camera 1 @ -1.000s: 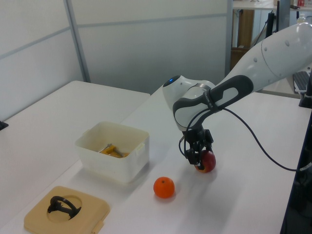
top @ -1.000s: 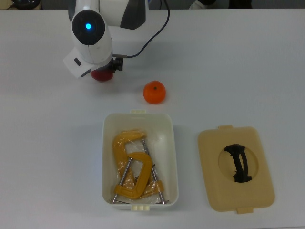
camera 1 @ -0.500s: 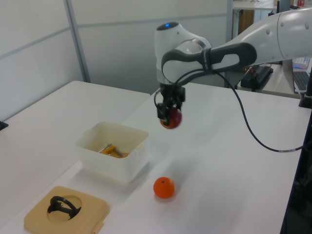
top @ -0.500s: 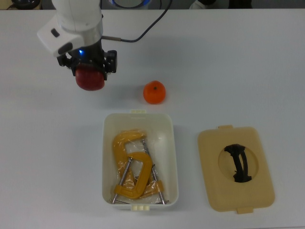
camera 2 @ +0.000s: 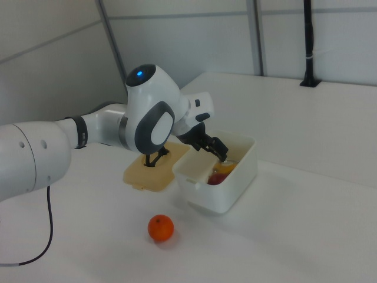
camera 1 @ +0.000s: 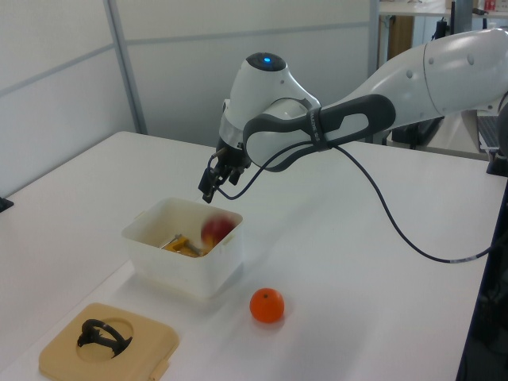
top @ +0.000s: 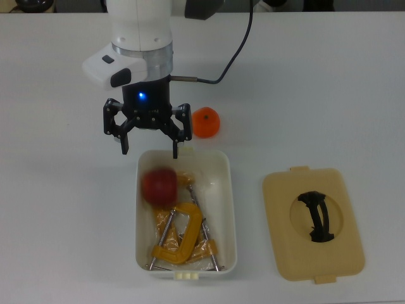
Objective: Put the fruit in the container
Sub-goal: 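Lift the apple and lower it into the white container, then release the apple and move the gripper down onto the orange tangerine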
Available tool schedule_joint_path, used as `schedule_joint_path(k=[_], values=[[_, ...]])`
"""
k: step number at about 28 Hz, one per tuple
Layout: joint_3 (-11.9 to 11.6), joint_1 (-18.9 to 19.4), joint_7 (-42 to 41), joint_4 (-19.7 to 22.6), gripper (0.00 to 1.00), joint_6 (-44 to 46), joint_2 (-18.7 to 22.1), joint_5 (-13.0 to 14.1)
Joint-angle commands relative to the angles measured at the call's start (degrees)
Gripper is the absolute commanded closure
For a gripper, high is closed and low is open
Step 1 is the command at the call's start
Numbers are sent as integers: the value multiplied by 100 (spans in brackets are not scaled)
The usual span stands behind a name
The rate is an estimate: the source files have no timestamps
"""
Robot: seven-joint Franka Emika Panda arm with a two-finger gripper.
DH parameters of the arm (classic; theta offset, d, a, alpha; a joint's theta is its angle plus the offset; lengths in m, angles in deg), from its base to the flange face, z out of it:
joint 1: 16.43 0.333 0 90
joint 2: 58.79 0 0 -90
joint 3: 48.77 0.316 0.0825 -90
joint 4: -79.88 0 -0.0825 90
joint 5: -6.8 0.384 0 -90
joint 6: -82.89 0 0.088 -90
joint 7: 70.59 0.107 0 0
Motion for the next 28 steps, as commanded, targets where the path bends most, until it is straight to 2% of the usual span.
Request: schedule_joint_path(k=[1, 4, 7, 11, 17, 22, 28], values=[[-11, 72, 382, 79, 0, 180, 117, 34], [15, 90, 181, 123, 0, 883, 205, 17], [190, 125, -740, 132, 0, 1990, 311, 34], [357, 125, -1435, 289, 0, 2686, 329, 52], [648, 178, -1551, 834, 0, 2643, 294, -27], [665, 371, -1499, 1264, 0, 2302, 197, -299], [665, 433, -1481, 1389, 0, 2028, -22, -353]])
